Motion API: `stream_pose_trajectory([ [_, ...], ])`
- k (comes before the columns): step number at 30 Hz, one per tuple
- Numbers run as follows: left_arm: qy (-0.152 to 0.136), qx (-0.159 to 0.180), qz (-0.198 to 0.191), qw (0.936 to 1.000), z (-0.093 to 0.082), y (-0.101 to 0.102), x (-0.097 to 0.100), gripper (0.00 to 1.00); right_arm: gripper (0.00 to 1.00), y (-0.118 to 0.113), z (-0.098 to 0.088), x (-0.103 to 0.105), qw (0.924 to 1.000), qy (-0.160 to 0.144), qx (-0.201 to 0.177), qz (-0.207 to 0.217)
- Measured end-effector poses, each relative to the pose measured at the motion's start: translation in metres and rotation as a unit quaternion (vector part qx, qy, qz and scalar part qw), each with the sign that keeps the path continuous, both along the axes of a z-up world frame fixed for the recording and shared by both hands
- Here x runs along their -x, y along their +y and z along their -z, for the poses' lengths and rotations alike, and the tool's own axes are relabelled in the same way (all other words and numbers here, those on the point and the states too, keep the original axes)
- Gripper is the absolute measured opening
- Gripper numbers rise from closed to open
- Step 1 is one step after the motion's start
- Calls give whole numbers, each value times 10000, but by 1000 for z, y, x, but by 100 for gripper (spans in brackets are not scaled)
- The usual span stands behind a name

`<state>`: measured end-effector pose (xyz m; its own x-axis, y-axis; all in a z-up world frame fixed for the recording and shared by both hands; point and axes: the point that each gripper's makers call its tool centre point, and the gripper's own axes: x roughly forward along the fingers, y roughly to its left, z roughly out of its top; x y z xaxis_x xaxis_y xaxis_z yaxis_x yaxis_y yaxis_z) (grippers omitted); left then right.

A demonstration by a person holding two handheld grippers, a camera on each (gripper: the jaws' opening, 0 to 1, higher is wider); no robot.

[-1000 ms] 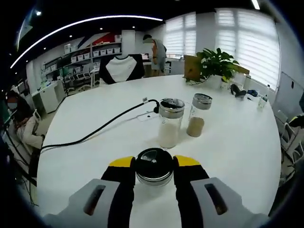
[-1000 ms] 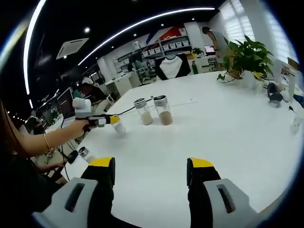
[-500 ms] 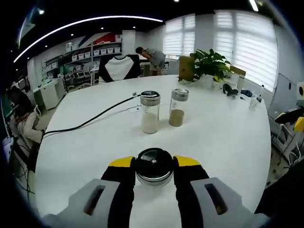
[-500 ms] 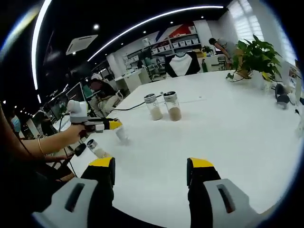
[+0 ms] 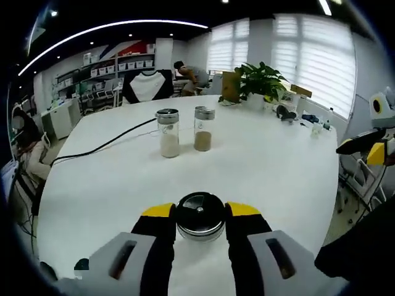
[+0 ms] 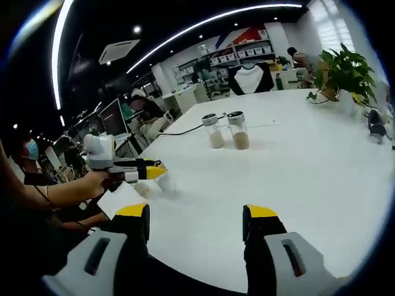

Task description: Rotate the seasoning bottle until the label or dispensing opening points toward the visible target arrow and the bottle remains upright within the marked orientation range

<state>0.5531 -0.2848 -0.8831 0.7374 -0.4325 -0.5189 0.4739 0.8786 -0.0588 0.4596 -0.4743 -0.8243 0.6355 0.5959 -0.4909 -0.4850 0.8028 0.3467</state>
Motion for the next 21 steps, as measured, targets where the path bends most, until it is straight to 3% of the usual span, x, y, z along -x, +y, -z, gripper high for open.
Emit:
stream_pose_trajectory([
  [8,185,114,-103,9997,15,-5,22,33,60,1,5,7,10000,65,-13,-52],
  [13,165,159,-65,9997,15,-10,33,33,60,9,3,10,9999,47,-14,-161],
  [21,259,48,214,9994,27,-18,42,33,60,13,0,14,9999,5,-43,-149],
])
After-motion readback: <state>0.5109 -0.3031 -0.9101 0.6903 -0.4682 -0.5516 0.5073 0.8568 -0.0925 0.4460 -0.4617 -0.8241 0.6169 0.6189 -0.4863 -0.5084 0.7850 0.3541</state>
